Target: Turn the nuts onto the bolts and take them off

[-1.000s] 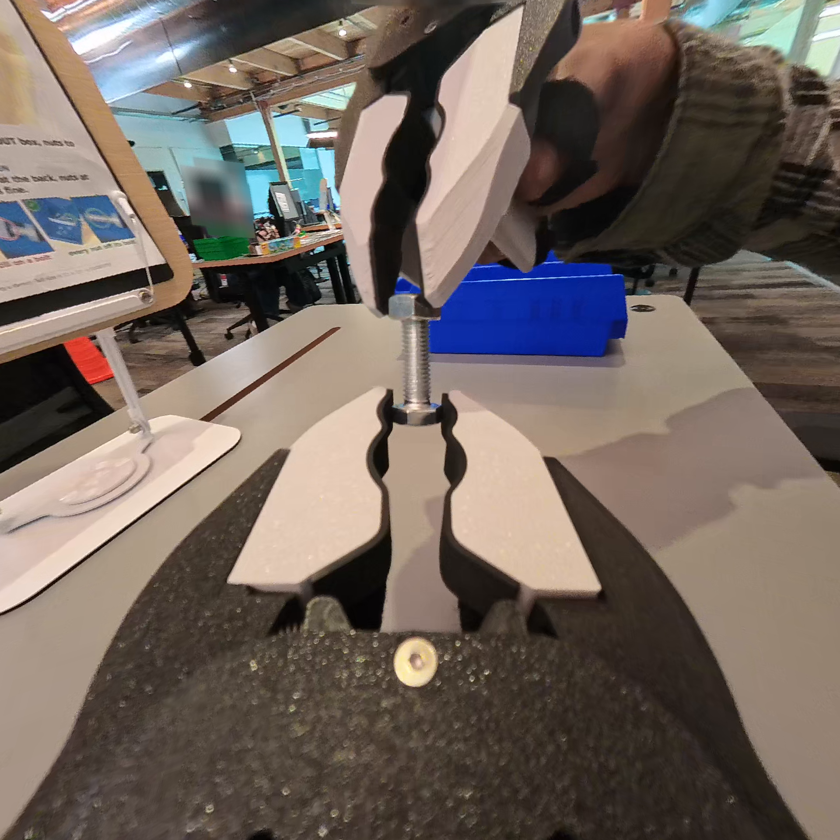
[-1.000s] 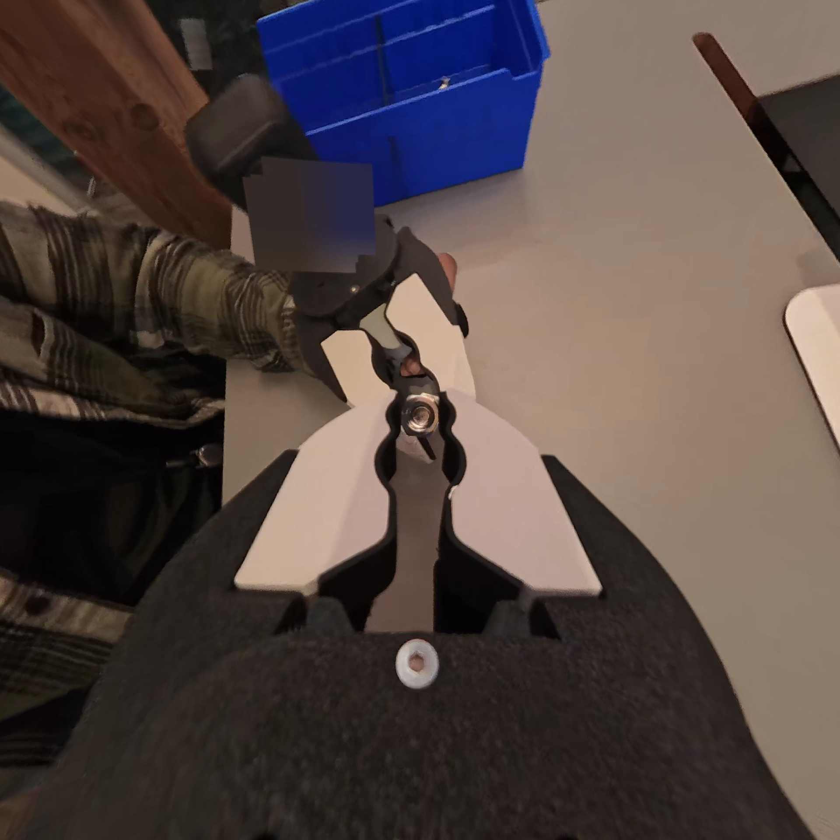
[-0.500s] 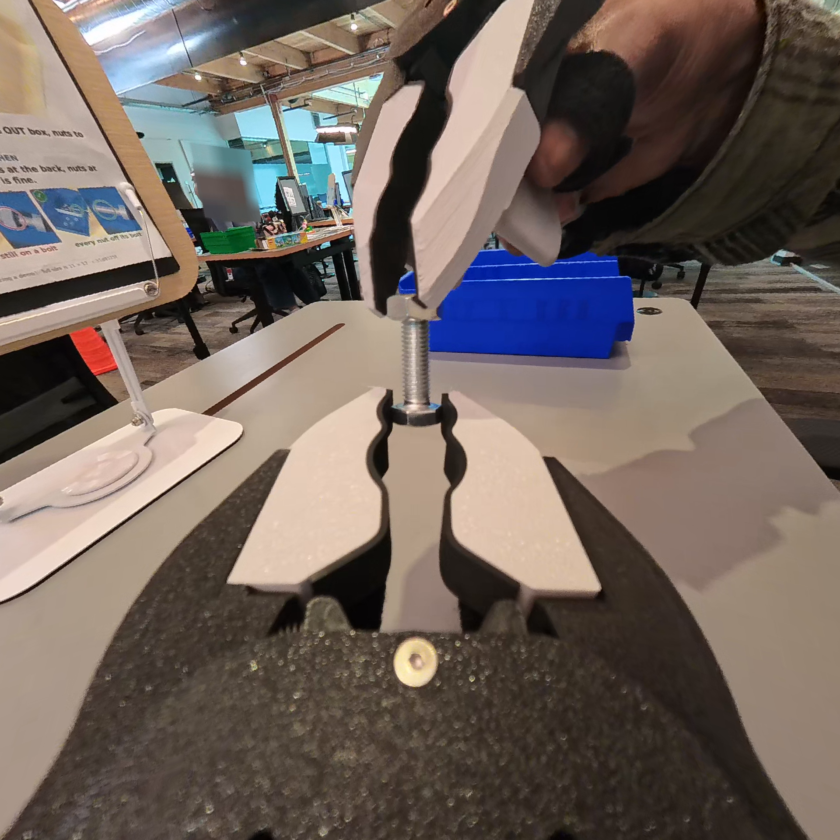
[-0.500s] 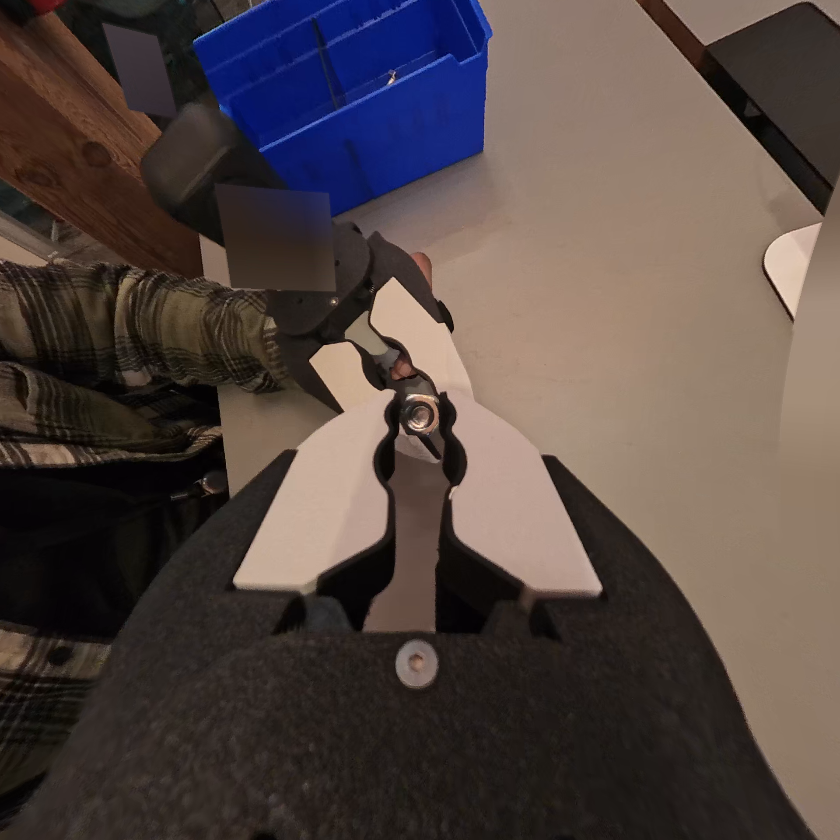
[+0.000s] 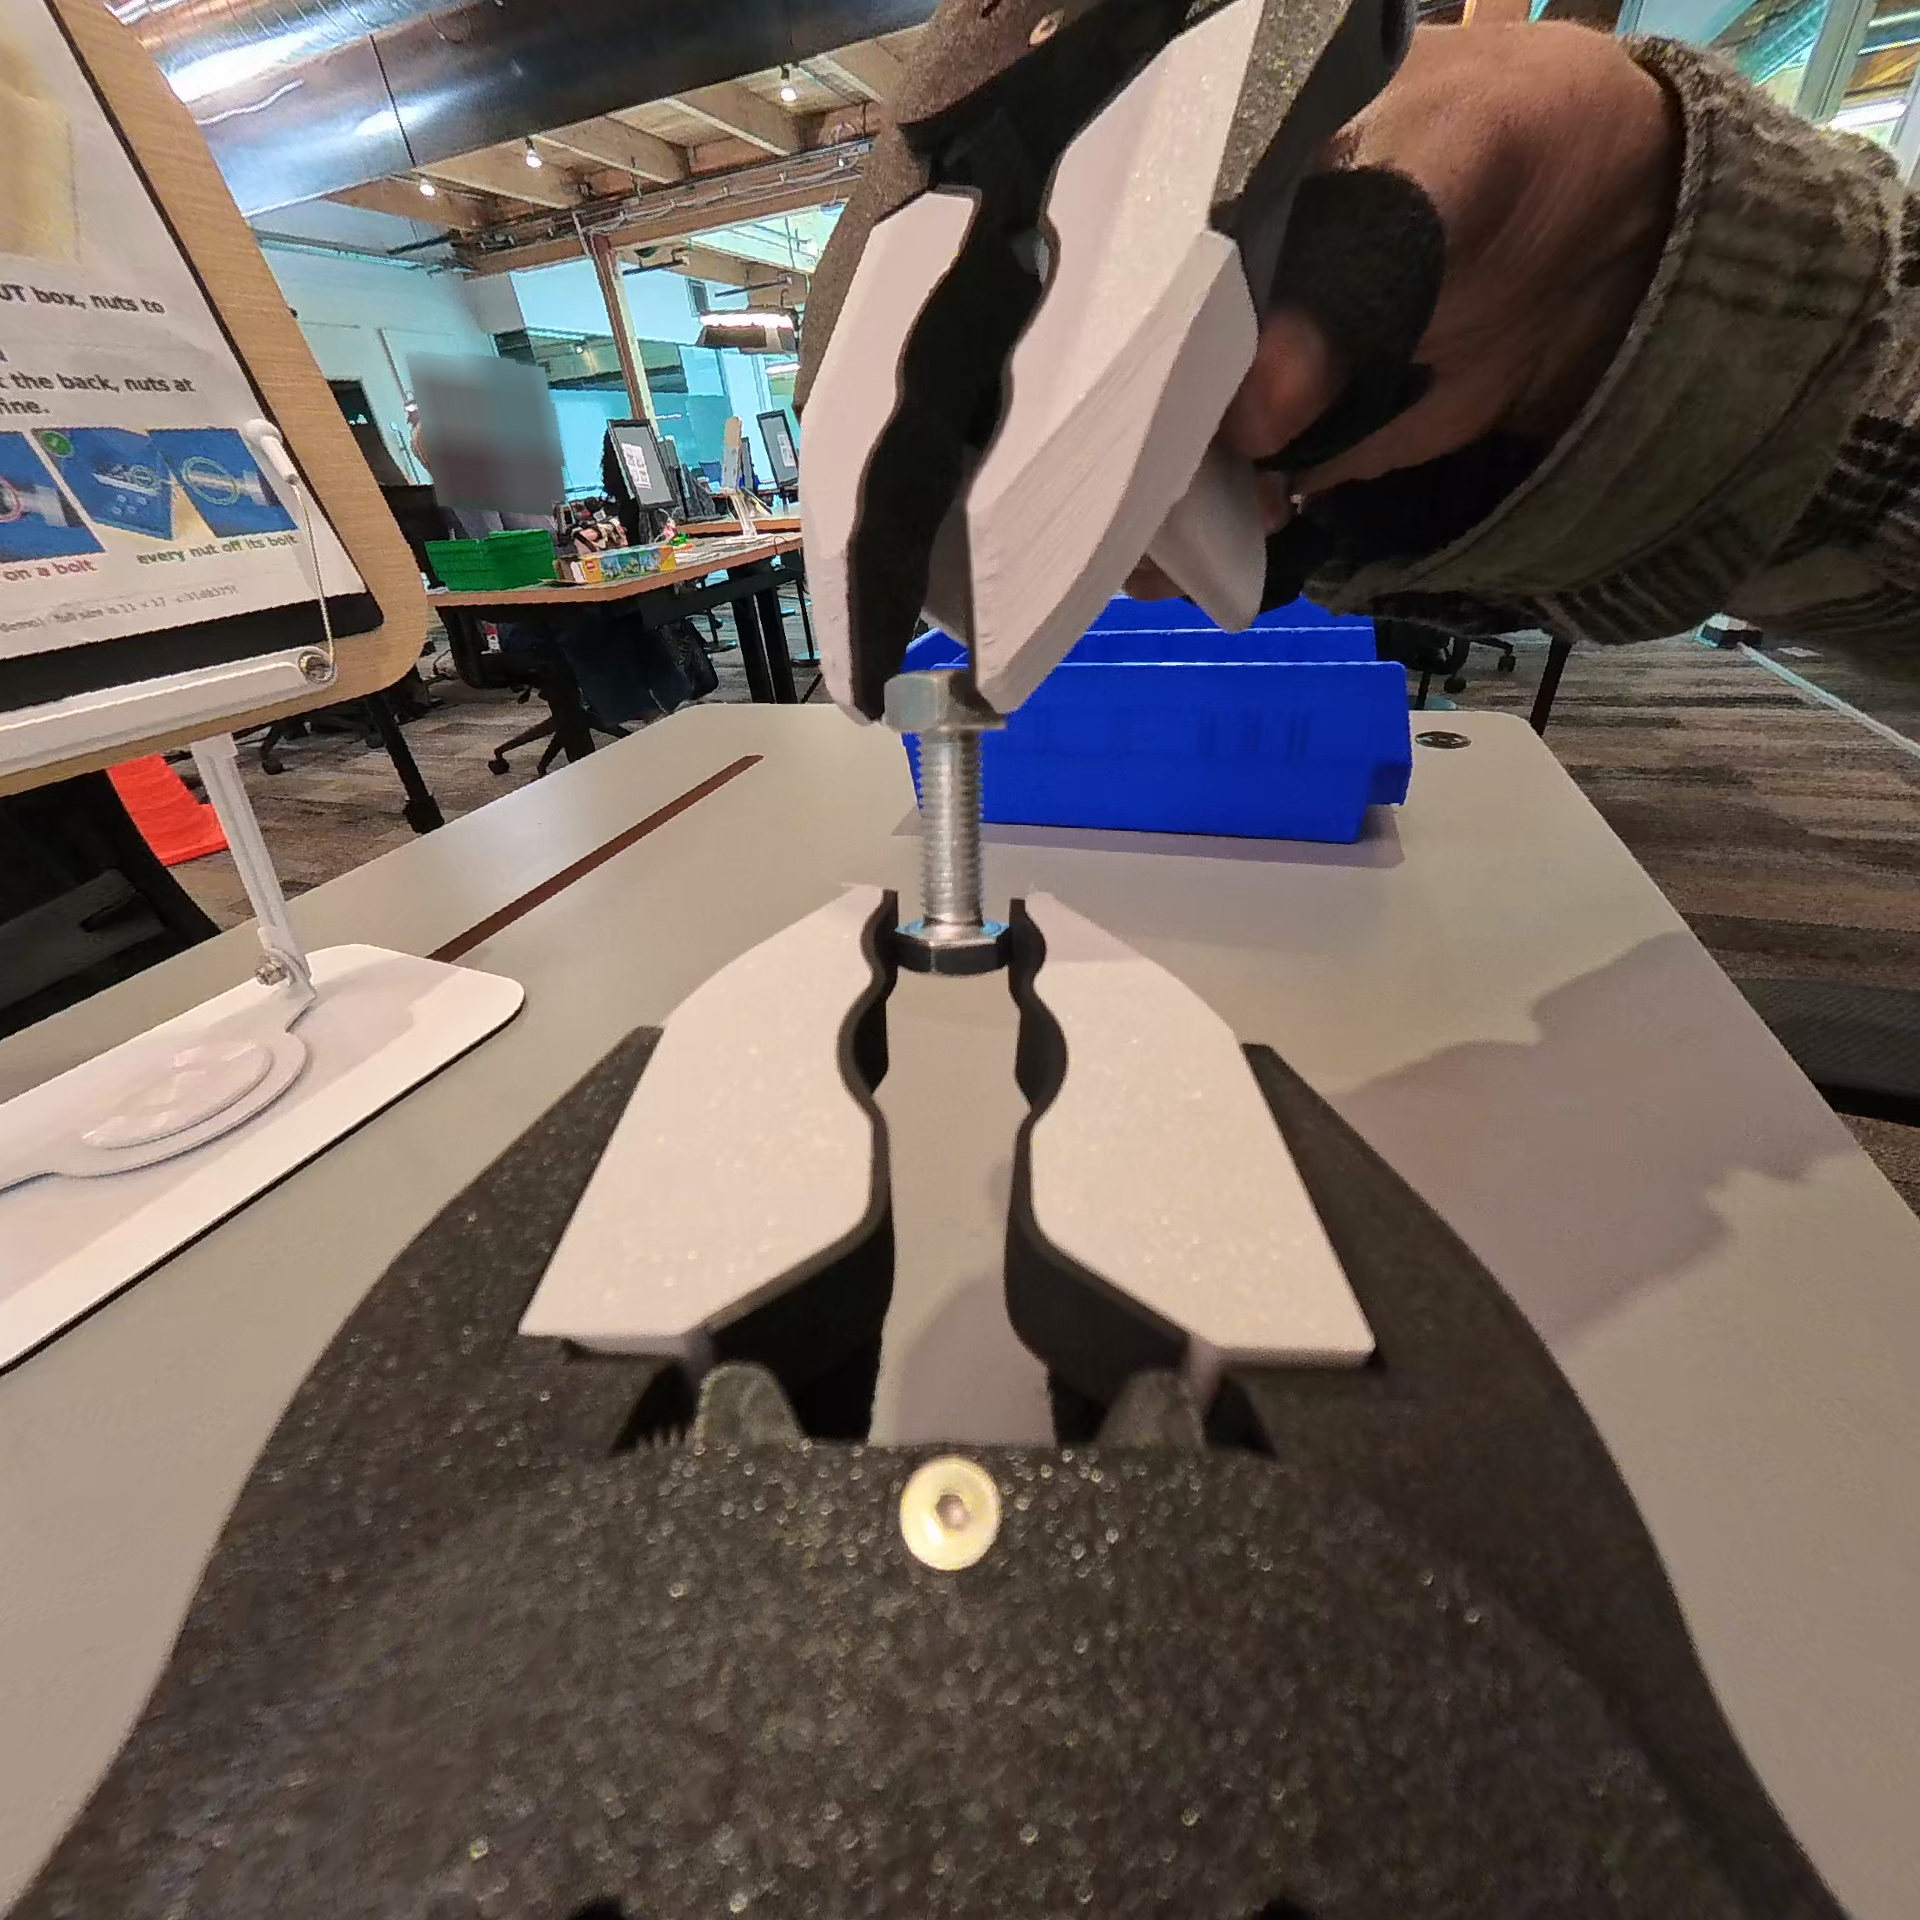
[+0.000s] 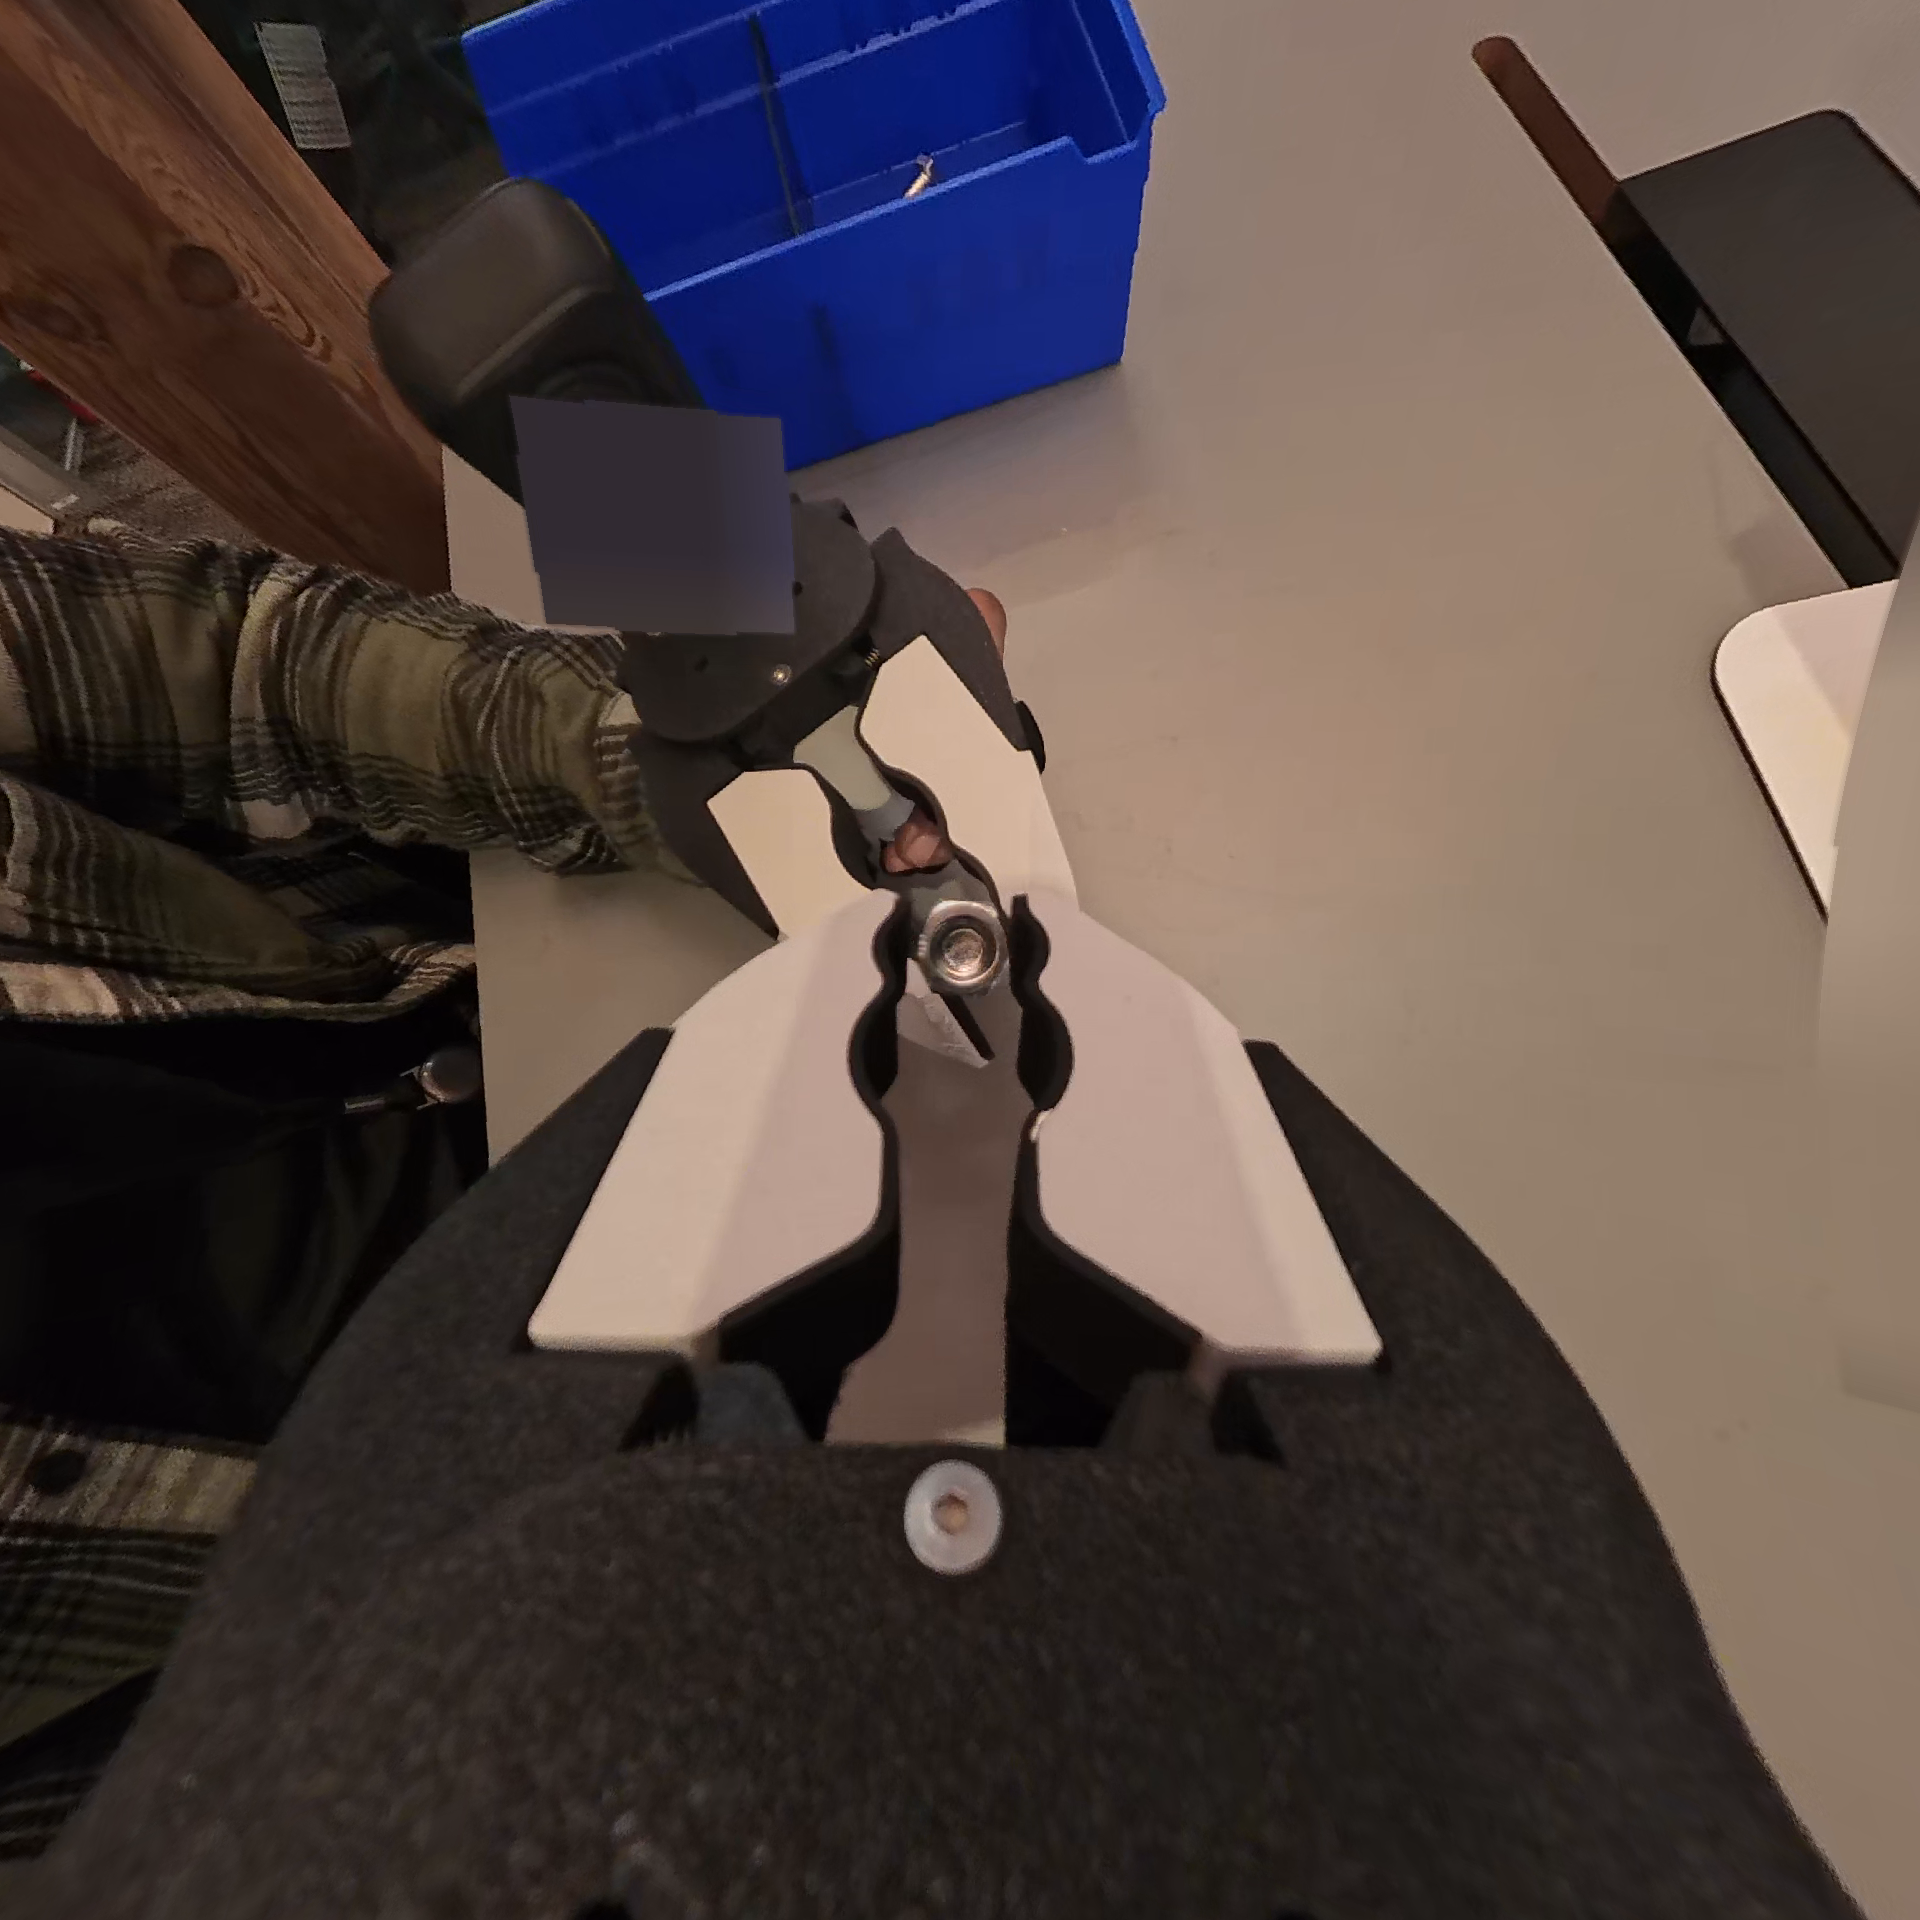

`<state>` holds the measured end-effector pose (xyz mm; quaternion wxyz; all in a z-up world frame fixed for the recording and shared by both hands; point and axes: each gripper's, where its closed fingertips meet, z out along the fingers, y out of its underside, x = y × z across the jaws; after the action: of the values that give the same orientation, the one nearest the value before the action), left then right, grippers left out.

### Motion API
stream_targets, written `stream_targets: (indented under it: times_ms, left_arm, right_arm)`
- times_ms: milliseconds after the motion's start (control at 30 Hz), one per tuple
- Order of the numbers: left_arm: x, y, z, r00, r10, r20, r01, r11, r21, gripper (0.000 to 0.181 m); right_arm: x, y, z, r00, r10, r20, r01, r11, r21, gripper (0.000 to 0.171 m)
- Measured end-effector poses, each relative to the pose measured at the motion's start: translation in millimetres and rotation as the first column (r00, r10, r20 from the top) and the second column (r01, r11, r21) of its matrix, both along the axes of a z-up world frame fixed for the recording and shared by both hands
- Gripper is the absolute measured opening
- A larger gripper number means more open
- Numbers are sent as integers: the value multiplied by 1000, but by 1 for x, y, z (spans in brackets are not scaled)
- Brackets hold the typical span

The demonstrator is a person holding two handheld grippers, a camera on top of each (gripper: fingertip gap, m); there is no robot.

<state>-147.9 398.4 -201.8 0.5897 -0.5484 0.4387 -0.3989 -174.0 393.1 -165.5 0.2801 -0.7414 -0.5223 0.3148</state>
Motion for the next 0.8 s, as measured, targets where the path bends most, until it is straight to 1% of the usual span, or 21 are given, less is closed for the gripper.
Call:
stream_targets:
  times_ms: [800]
  left_arm:
    - [-1,0,3,1000,-8,21,8,1000,-9,20]
  right_arm:
    - [-4,-3,3,999,33,14,-34,997,64,22]
